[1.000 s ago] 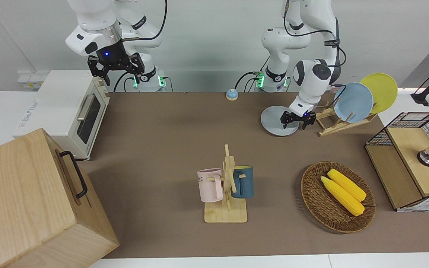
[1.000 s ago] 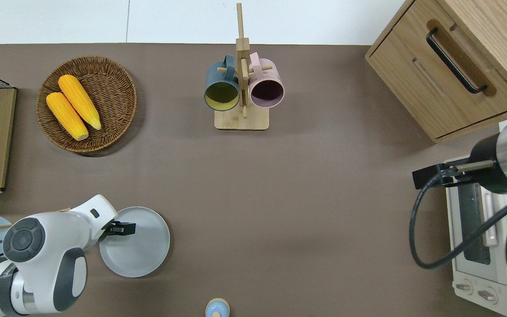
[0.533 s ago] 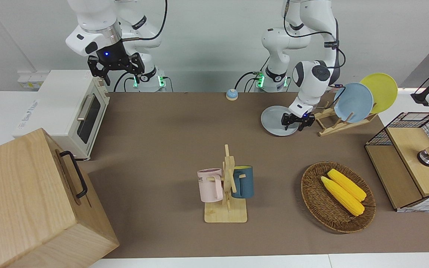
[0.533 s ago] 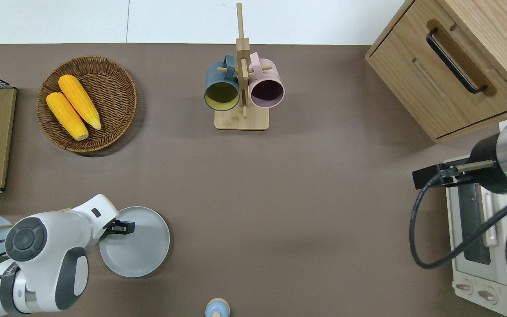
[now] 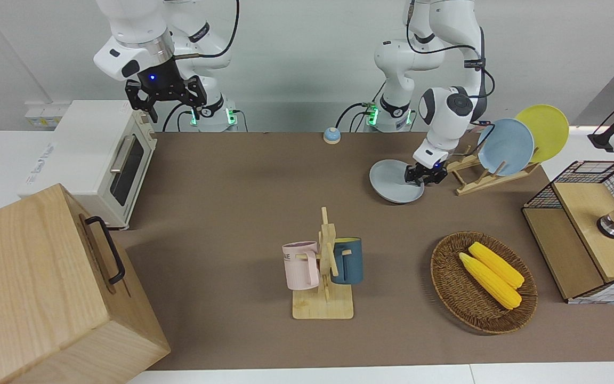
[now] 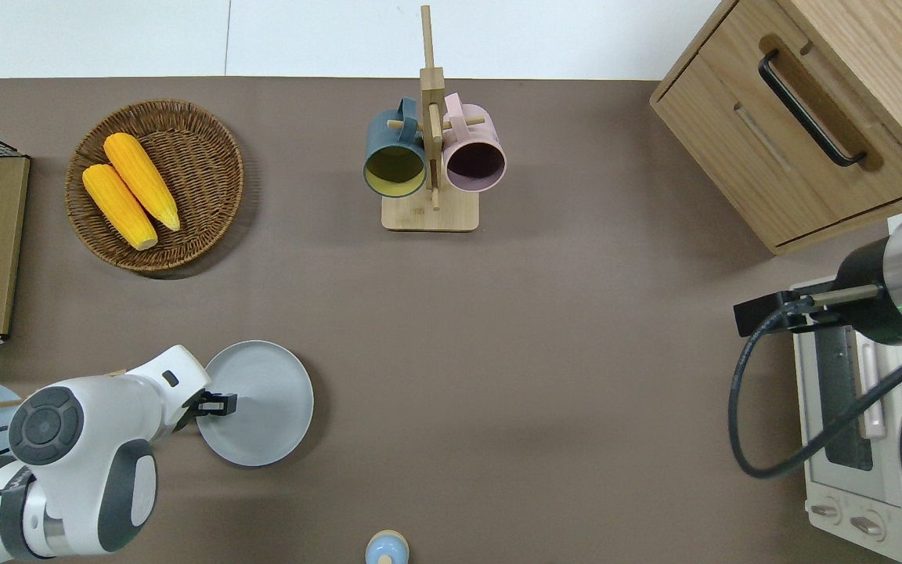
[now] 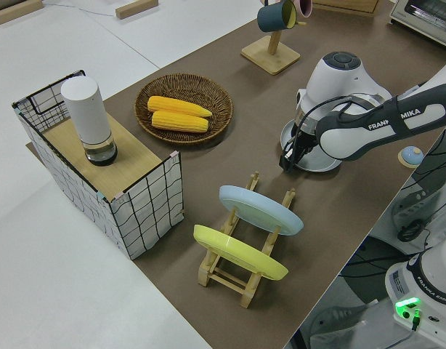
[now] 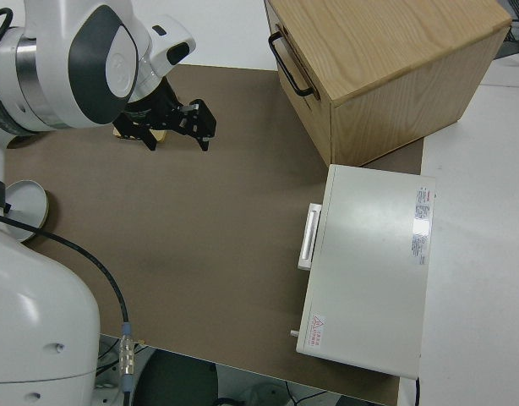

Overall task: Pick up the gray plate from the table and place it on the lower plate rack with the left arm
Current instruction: 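Lower the left gripper and close it on the plate rim, then lift the gray plate with the left gripper toward the wooden rack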

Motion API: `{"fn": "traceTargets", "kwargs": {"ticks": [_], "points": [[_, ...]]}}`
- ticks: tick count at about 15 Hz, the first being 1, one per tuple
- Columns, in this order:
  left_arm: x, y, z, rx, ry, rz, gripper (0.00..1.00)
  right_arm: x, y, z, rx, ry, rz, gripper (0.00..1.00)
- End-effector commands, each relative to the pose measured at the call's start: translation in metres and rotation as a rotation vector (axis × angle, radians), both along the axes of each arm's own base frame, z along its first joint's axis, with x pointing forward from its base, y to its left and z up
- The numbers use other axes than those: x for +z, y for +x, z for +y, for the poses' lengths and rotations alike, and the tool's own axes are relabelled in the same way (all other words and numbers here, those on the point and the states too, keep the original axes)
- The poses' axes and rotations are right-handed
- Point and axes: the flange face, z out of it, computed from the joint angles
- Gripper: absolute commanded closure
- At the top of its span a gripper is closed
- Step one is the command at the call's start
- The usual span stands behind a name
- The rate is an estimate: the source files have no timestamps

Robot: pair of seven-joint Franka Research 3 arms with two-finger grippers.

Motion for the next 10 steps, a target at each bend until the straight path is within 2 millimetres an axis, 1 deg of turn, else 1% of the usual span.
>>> {"fn": "traceTargets", "kwargs": {"ticks": [1,3,8,10], "points": [[-0.007,-0.007,-0.004,-0.023,0.0,0.021,1.0,0.003,-0.002,-0.001,-0.002,0.009,0.006,0.013],[-0.005,-0.008,-0.004,-0.026,0.0,0.035,1.0,0.003,-0.002,-0.001,-0.002,0.009,0.006,0.011],[0.018,-0.013,-0.005,-0.026,0.002,0.056,1.0,0.003,-0.002,-0.001,-0.002,0.009,0.006,0.011],[0.032,-0.01,-0.005,-0.026,0.002,0.063,1.0,0.003,-0.002,-0.001,-0.002,0.009,0.006,0.011]]}}
